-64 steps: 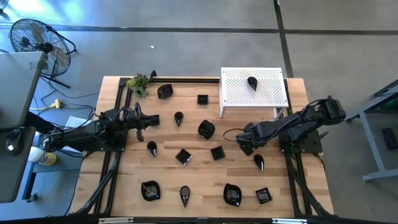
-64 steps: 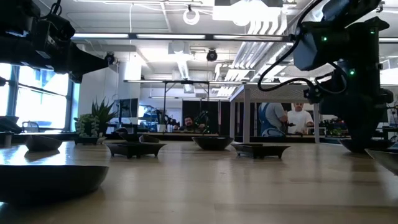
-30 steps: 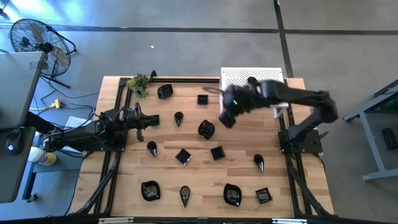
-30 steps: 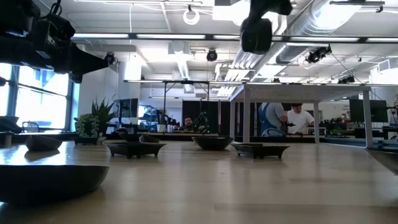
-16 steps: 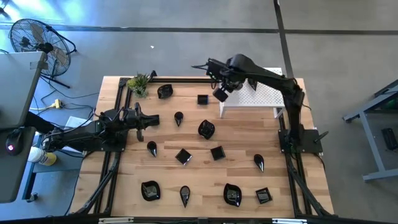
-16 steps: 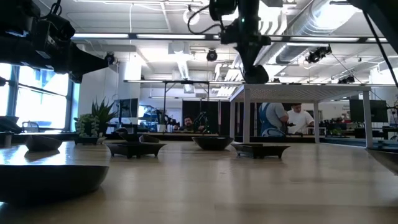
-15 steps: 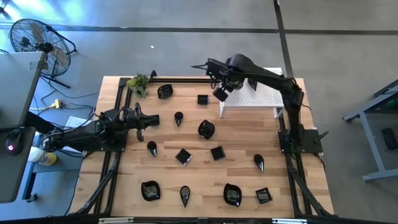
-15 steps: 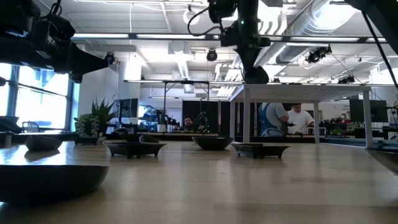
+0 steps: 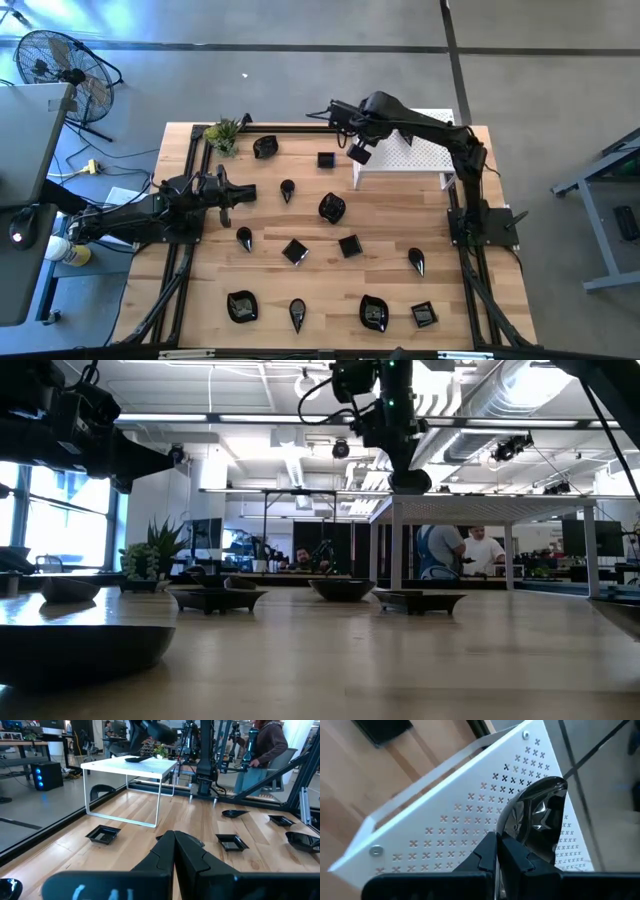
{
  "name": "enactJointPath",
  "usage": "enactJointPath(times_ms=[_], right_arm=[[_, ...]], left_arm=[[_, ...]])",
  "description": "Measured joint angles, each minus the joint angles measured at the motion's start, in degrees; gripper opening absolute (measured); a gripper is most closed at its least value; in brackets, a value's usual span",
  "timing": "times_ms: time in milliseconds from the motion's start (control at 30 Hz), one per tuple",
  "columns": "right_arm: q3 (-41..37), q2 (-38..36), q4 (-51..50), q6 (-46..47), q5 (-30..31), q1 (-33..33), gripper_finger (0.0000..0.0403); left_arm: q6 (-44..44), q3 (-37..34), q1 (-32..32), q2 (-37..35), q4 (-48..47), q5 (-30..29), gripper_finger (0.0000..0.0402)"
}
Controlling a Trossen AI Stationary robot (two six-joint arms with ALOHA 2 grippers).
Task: Pick & Place Mini shaped plates
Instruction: Put the black leaf-shaped plate on the shelf
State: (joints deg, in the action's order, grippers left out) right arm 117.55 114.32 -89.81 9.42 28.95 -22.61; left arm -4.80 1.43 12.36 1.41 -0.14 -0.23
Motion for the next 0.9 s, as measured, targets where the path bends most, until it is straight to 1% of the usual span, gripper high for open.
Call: enactJointPath(times_ms=[267,533,667,900], right_arm=[[-5.0,0.0,1.0,-1.9,1.1,1.0,0.0007],[-5.9,0.0,2.1,-2.5,1.2,1.0,0.0010],[-5.9,0.0,2.2,-3.1,1.2,1.0,0.0025],[-5.9,0.0,2.2,-3.1,0.9,1.0,0.0066]], left_arm=[[0.0,0.0,0.0,0.0,0.0,0.0,0.0001],[0.0,0.0,0.0,0.0,0.0,0.0,0.0001],[0.0,0.0,0.0,0.0,0.0,0.0,0.0001],[0.0,0.0,0.0,0.0,0.0,0.0,0.0001]])
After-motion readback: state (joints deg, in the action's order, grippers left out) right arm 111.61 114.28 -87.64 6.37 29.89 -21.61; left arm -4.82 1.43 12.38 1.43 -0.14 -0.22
